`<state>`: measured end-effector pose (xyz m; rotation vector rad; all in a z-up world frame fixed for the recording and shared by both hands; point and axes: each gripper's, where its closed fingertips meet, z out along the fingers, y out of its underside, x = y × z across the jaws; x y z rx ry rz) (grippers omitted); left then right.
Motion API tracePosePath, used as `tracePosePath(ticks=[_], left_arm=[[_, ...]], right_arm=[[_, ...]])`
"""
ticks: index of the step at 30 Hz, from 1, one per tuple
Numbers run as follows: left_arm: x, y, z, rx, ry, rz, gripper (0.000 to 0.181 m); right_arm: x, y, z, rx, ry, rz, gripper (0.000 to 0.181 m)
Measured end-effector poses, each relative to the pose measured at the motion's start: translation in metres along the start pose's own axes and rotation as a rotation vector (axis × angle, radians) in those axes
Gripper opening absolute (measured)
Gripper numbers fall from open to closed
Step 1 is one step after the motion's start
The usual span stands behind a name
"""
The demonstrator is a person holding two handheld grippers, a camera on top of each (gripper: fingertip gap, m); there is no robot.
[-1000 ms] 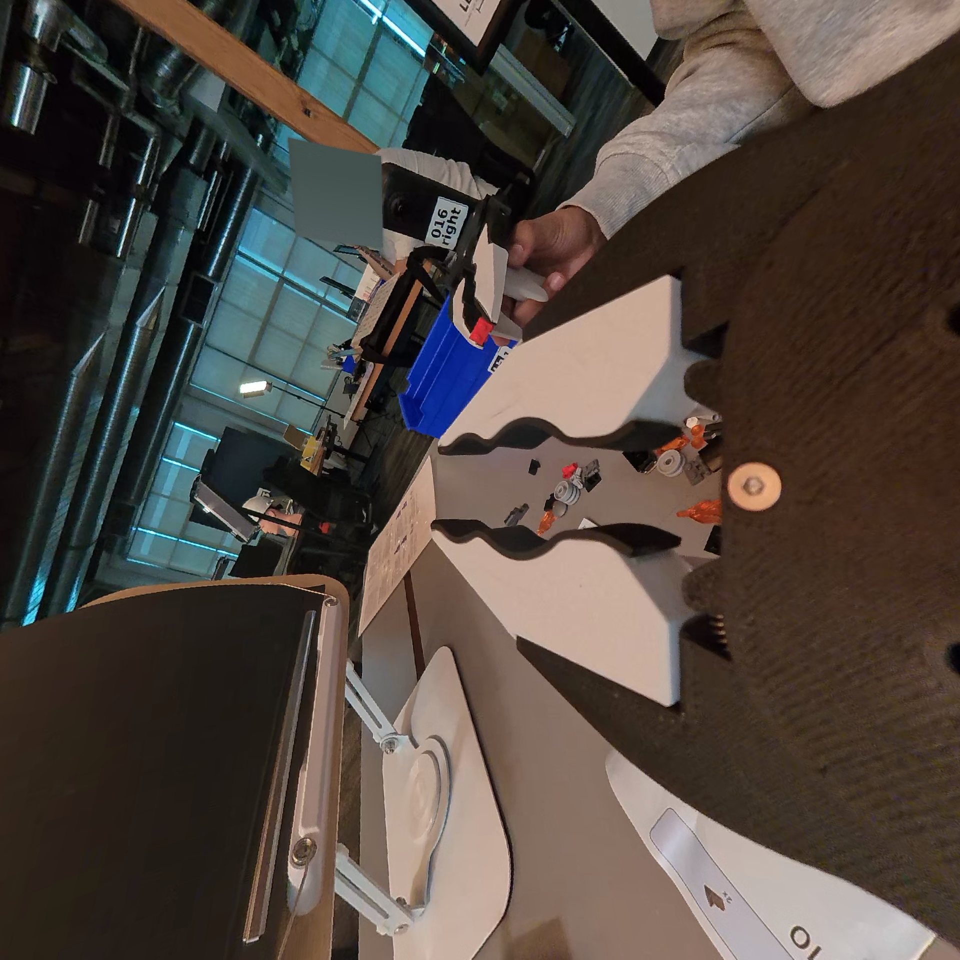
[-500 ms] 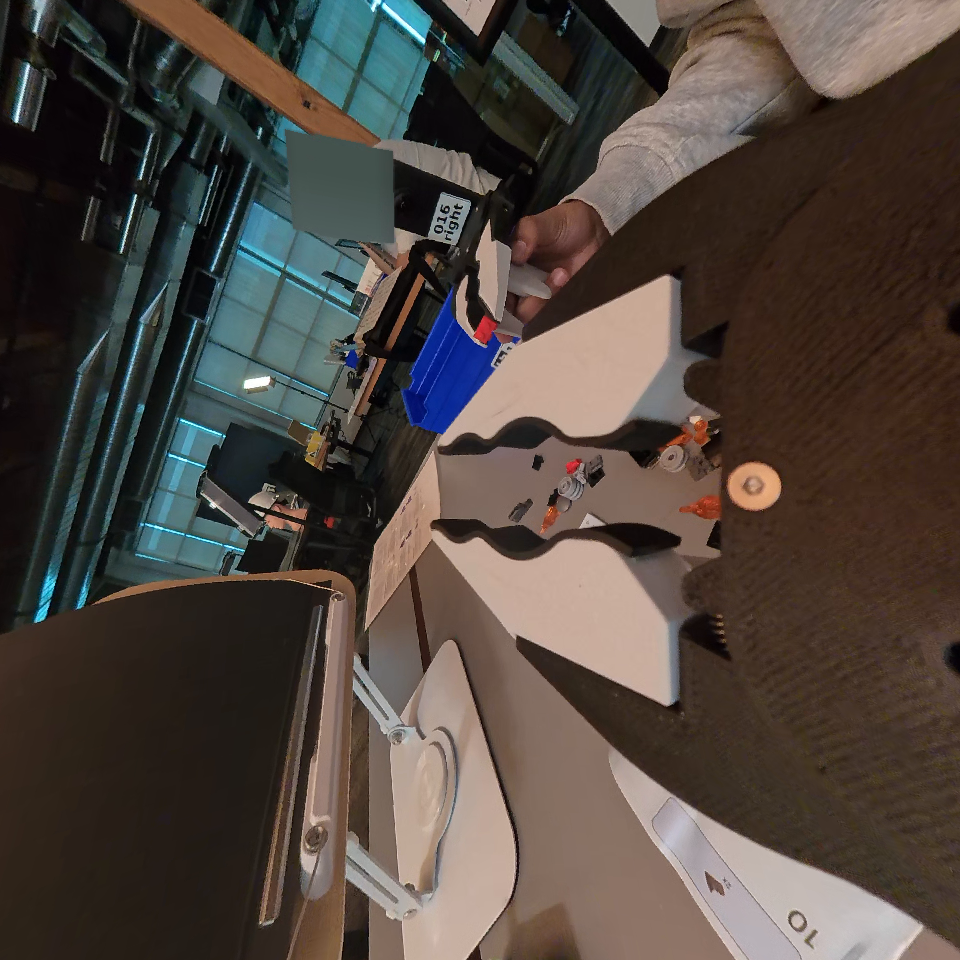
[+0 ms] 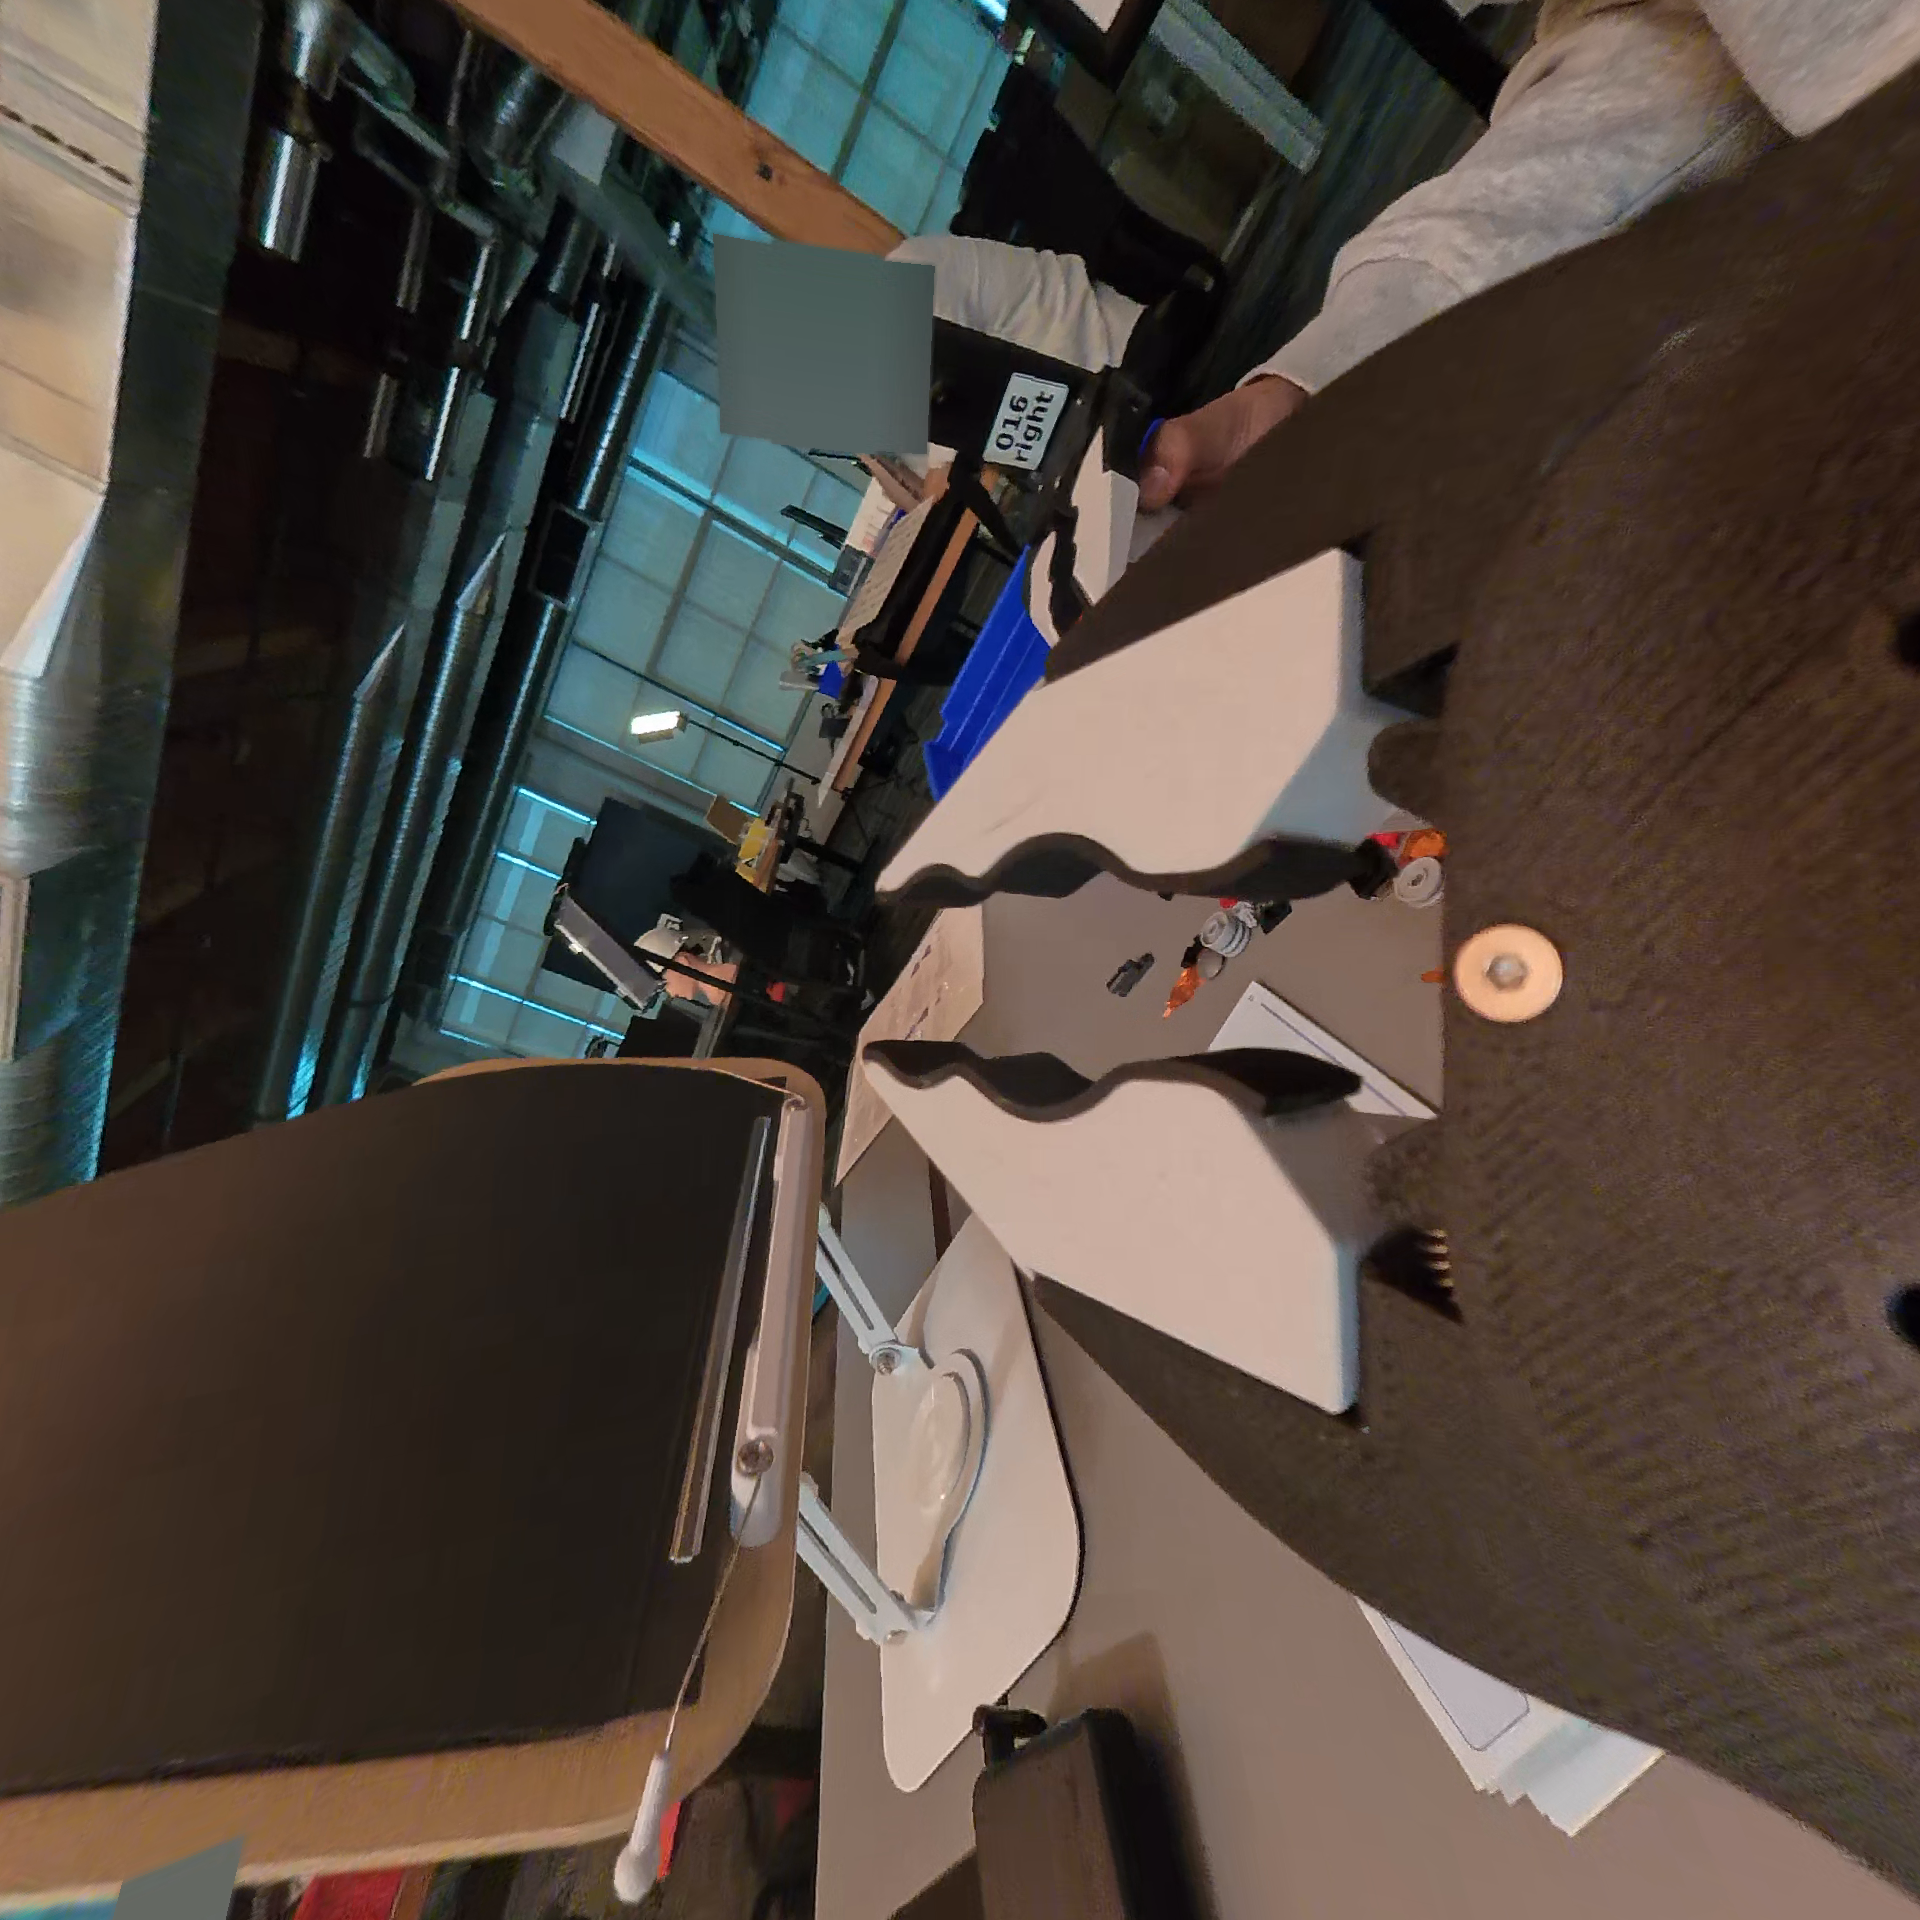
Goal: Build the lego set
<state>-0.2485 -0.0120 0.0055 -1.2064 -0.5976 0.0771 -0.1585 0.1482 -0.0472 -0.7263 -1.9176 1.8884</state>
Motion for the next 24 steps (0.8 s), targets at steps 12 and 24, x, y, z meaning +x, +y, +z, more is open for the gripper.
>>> tracePosePath(ticks=[12,24], left_arm=[[-0.0004,-0.0048,-0.0025,0.022,-0.009,0.002,0.023],[-0.0011,-0.0067,-0.0035,0.032,-0.017,0.004,0.024]], right_arm=[[-0.0001,0.0017,0.0007,-0.009,0.003,-0.005,0.014],[-0.0019,0.0065,0.0033,-0.037,-0.006,-0.002,0.014]])
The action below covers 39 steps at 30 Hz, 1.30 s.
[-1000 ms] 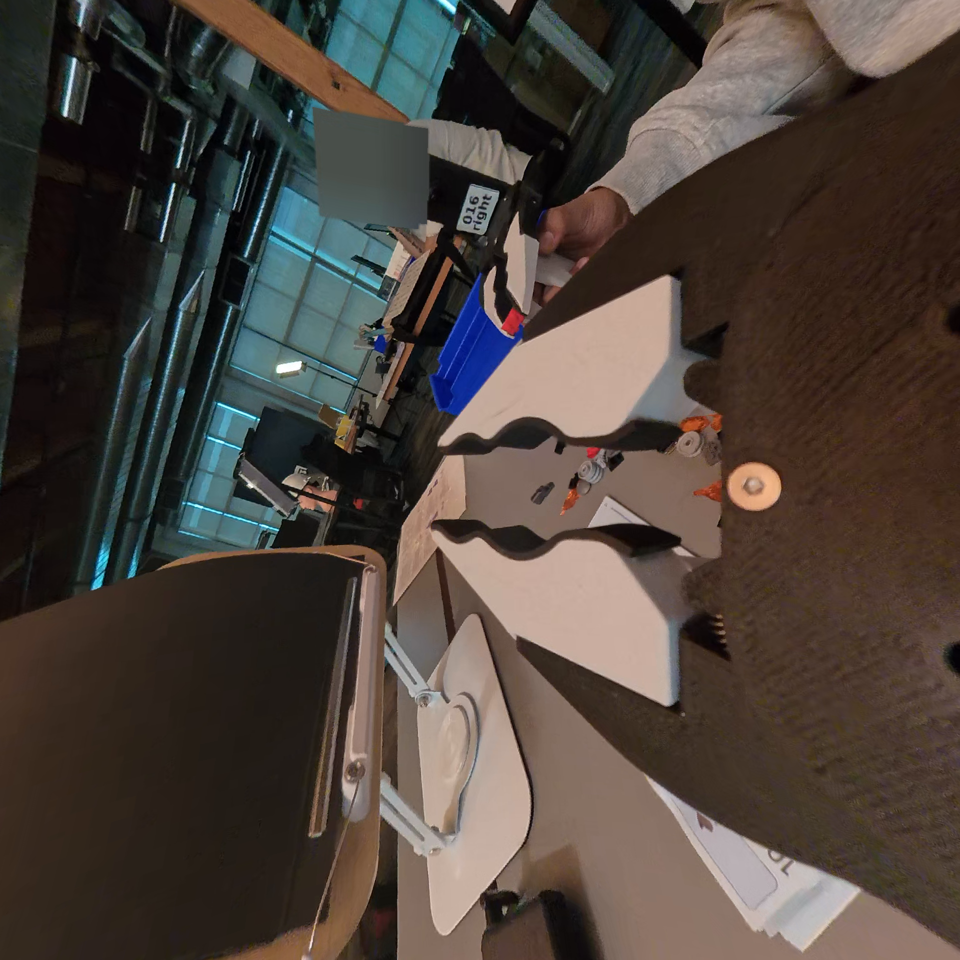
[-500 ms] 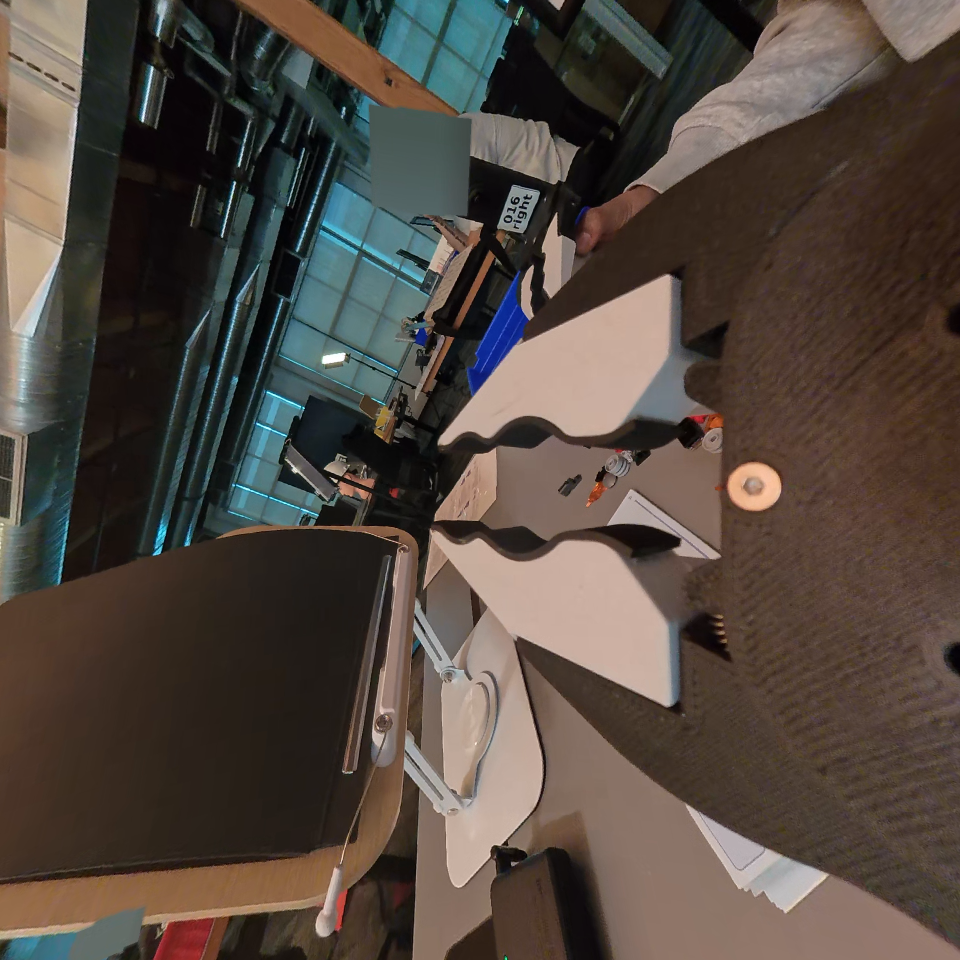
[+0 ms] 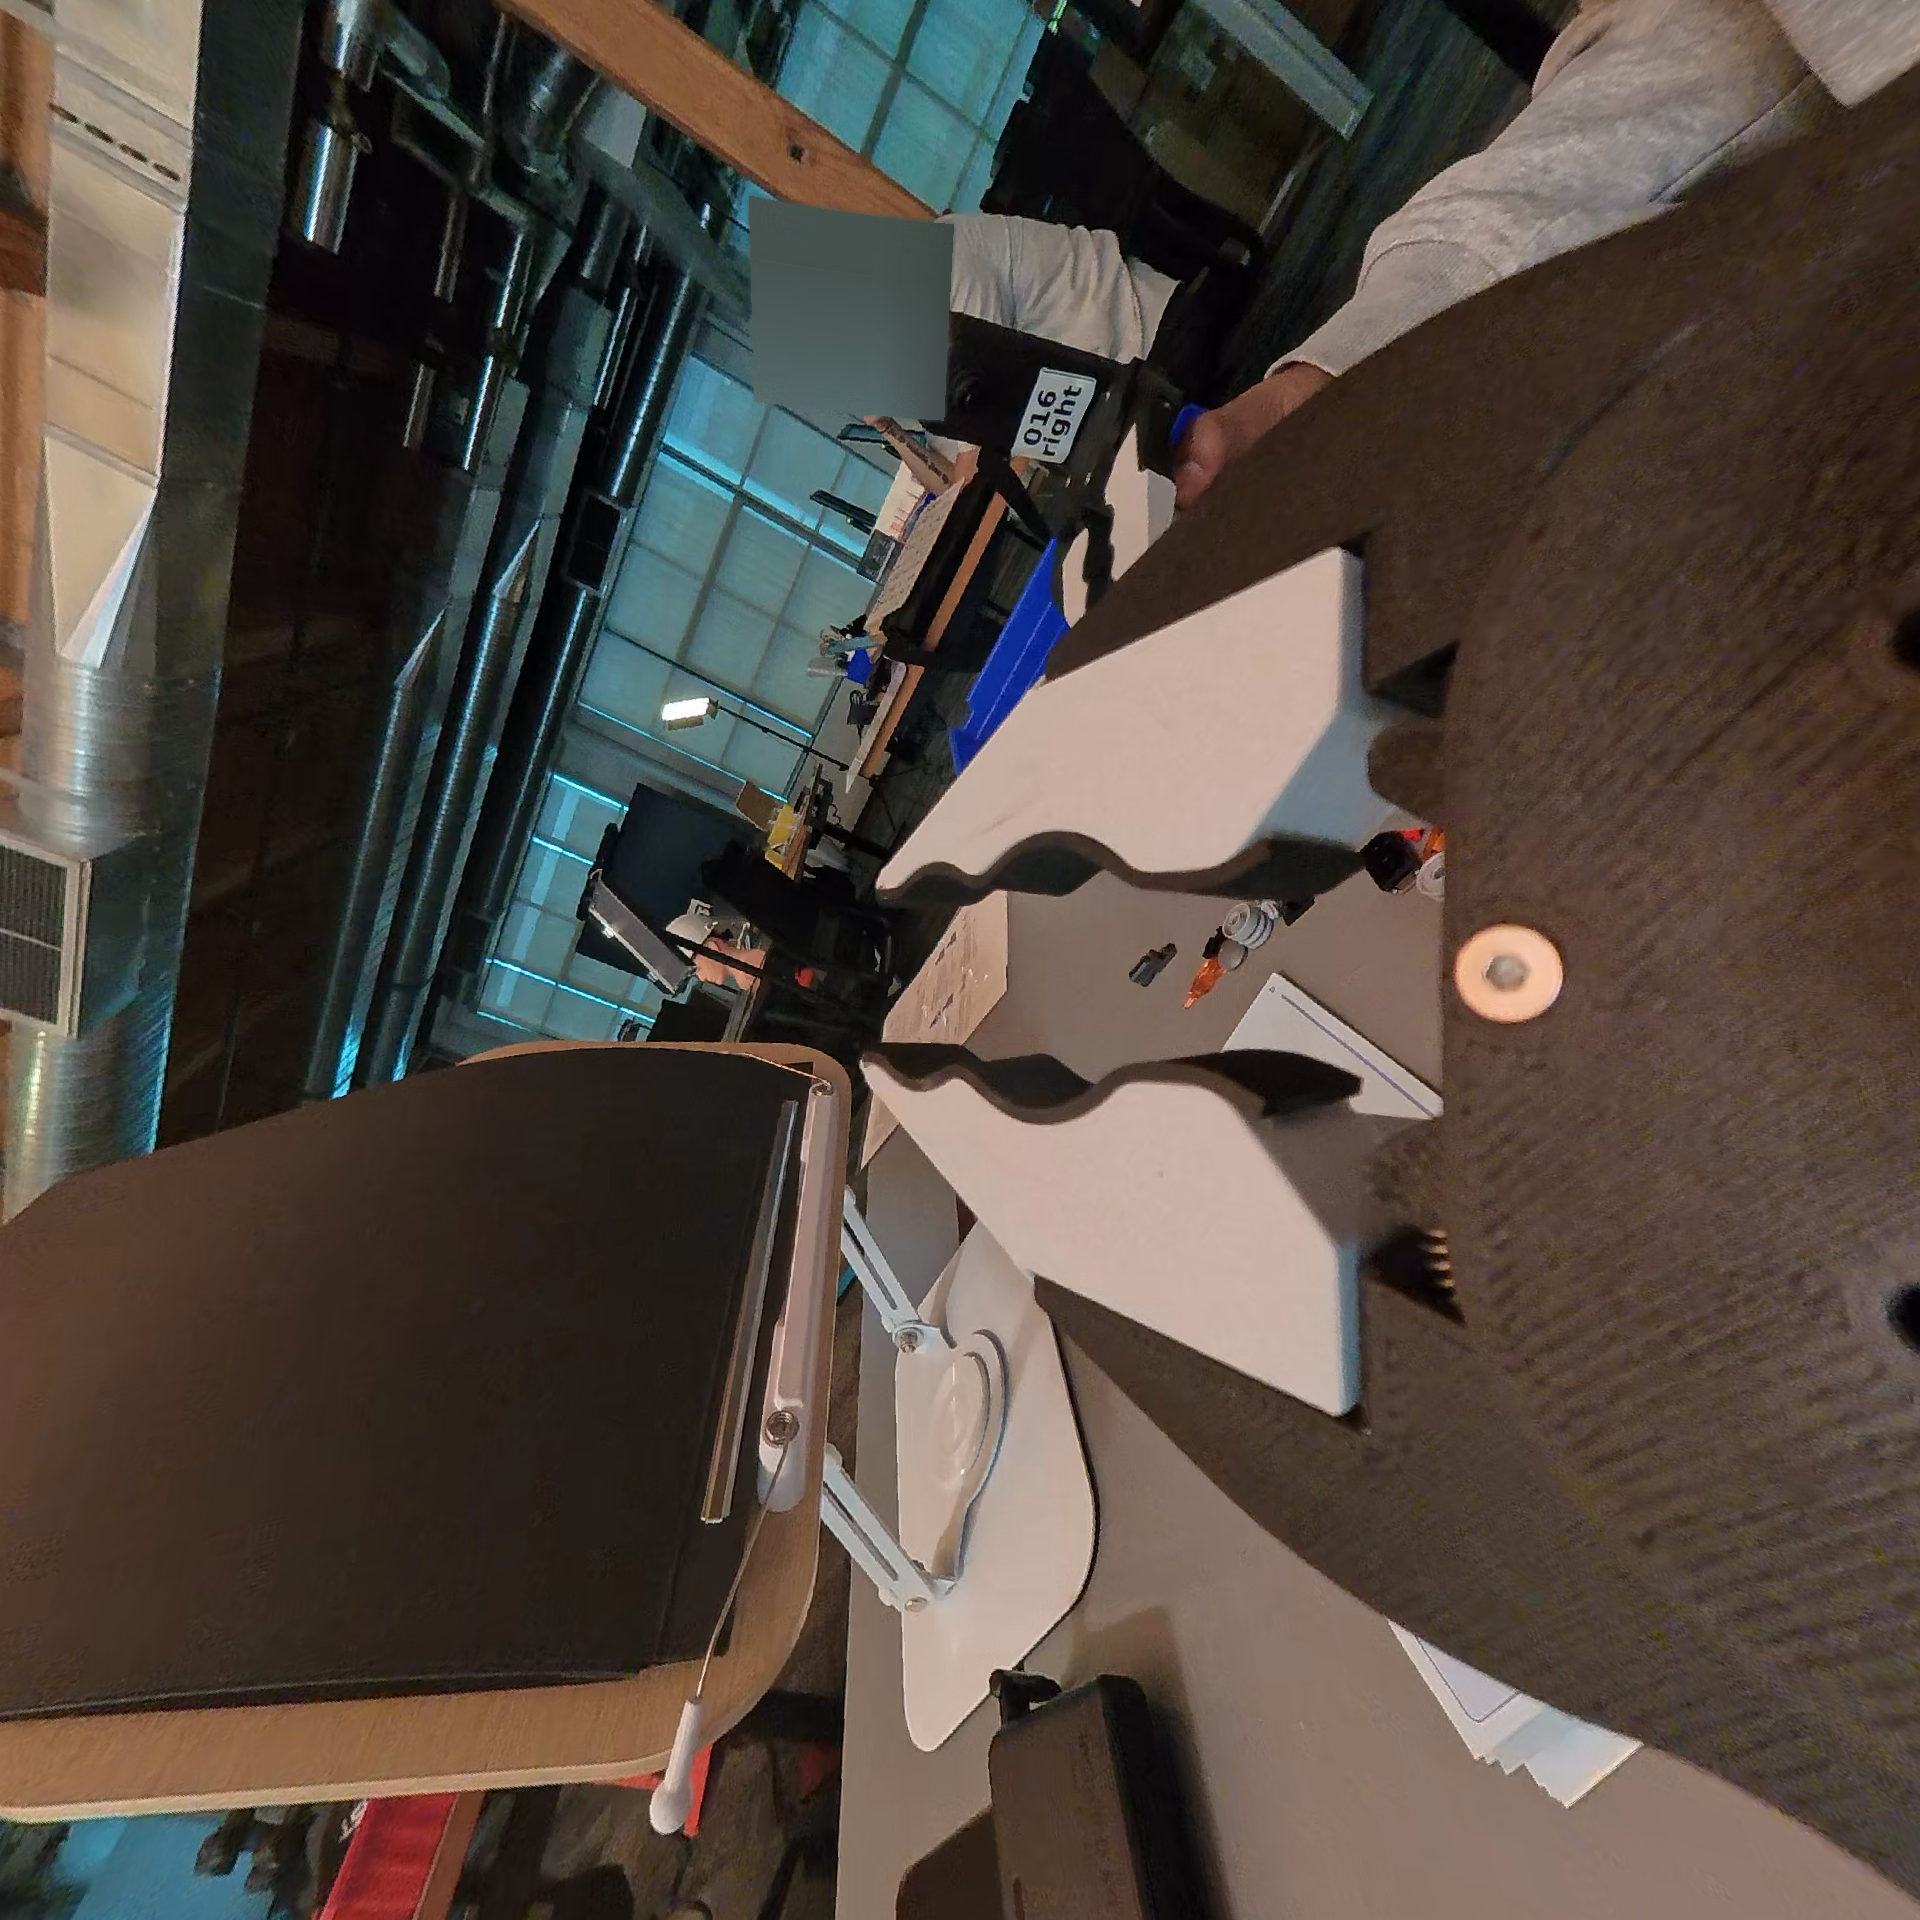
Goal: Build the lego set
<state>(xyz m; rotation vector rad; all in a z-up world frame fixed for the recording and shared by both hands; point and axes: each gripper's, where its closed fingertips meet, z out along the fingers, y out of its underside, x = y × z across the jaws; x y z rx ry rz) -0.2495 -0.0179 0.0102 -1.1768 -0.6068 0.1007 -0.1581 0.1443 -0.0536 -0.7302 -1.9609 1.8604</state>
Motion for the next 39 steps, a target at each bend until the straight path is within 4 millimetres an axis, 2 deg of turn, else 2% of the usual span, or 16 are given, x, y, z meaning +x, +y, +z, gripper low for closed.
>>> tracePosePath(ticks=[11,19,29,33,39], left_arm=[[0.0,0.0,0.0,-0.002,0.0,-0.006,0.025],[0.0,0.001,0.001,-0.005,0.001,-0.012,0.025],[-0.001,0.004,0.002,-0.016,0.001,-0.022,0.026],[-0.002,0.005,0.002,-0.02,0.001,-0.026,0.026],[-0.002,0.004,0.002,-0.015,-0.003,-0.027,0.026]], right_arm=[[0.006,0.016,0.005,-0.091,0.034,-0.001,0.014],[0.035,0.052,0.004,-0.28,0.175,0.052,0.014],[0.051,0.1,0.0,-0.534,0.278,0.075,0.014],[0.05,0.111,0.001,-0.589,0.269,0.085,0.014],[0.039,0.114,0.007,-0.607,0.215,0.063,0.014]])
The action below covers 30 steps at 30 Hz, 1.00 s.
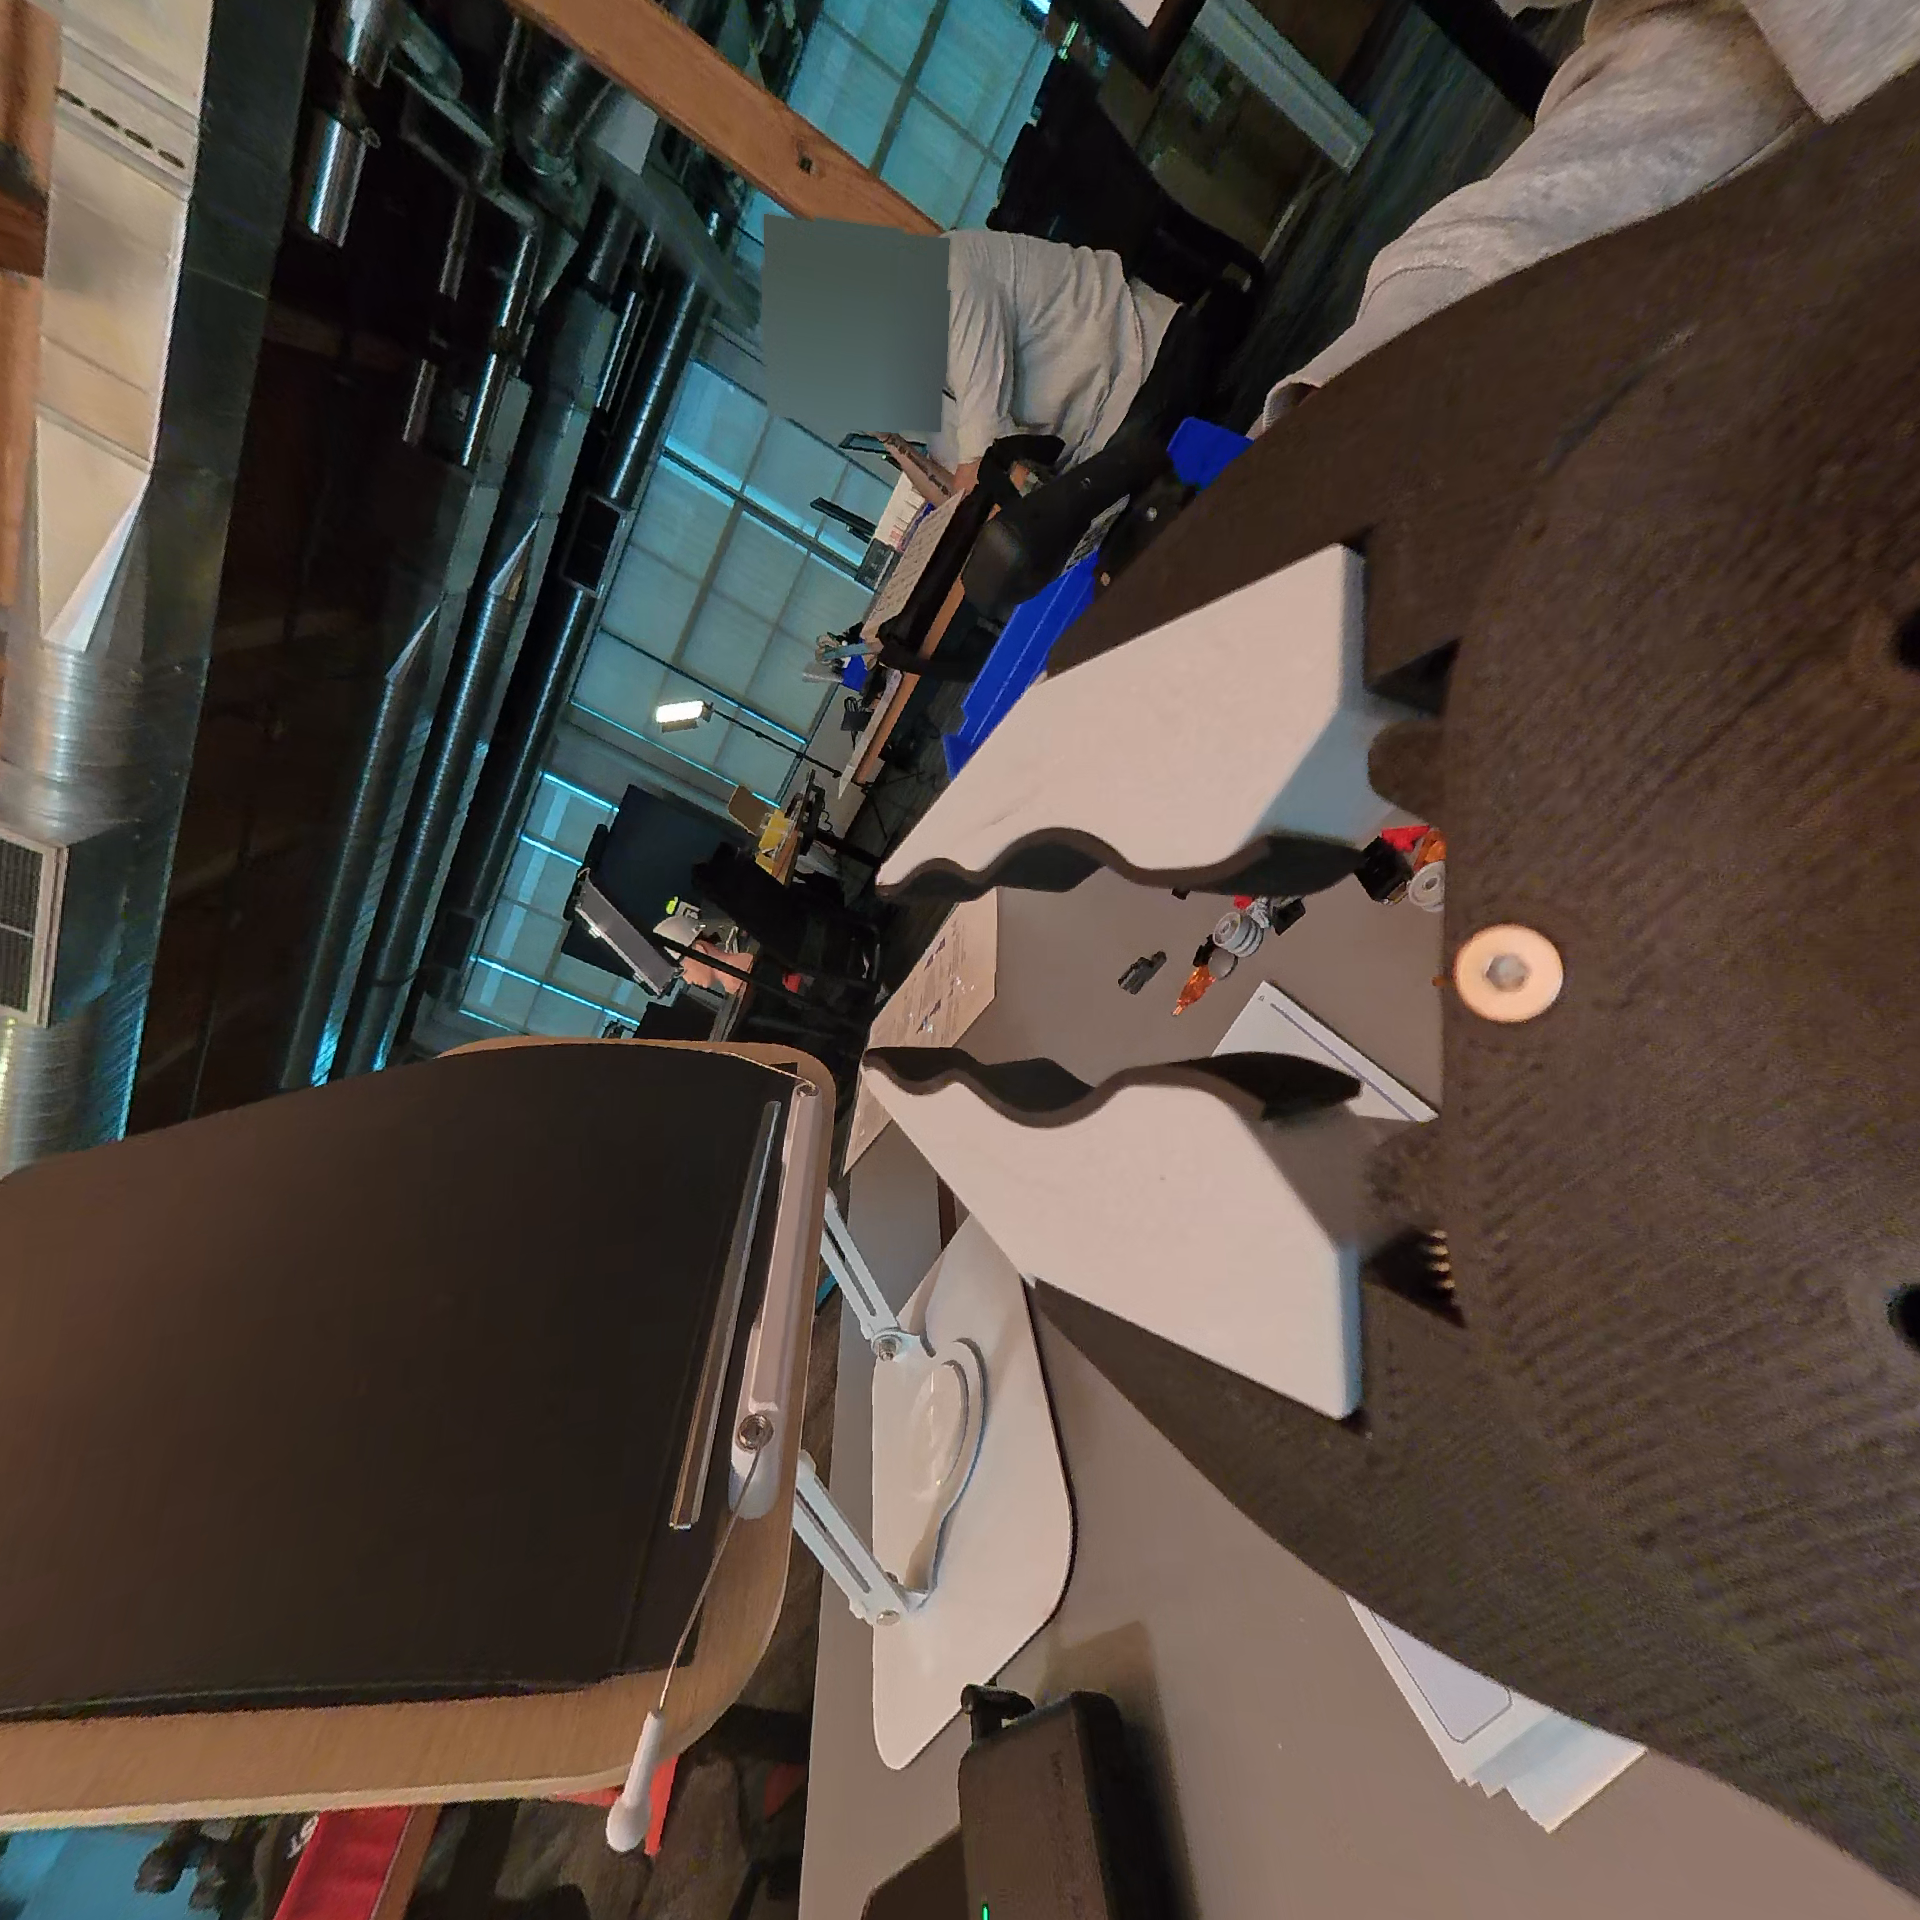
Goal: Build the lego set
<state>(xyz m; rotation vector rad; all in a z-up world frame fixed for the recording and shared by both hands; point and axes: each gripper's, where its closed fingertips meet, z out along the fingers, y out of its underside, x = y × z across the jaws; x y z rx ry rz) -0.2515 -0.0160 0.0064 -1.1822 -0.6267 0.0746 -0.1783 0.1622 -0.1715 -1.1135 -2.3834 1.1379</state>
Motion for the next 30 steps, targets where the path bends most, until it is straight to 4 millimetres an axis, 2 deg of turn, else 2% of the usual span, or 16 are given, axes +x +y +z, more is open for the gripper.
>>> tracePosePath(ticks=[15,22,30], left_arm=[[0.0,0.001,0.001,-0.005,0.001,-0.006,0.026],[-0.001,0.001,0.001,-0.004,-0.002,-0.006,0.026],[0.0,0.002,0.001,-0.007,0.001,-0.008,0.026]], right_arm=[[-0.004,0.013,0.01,-0.082,0.008,-0.043,0.014],[-0.001,0.012,0.01,-0.075,0.016,-0.034,0.015],[0.0,0.002,0.004,-0.007,0.002,0.003,0.015]])
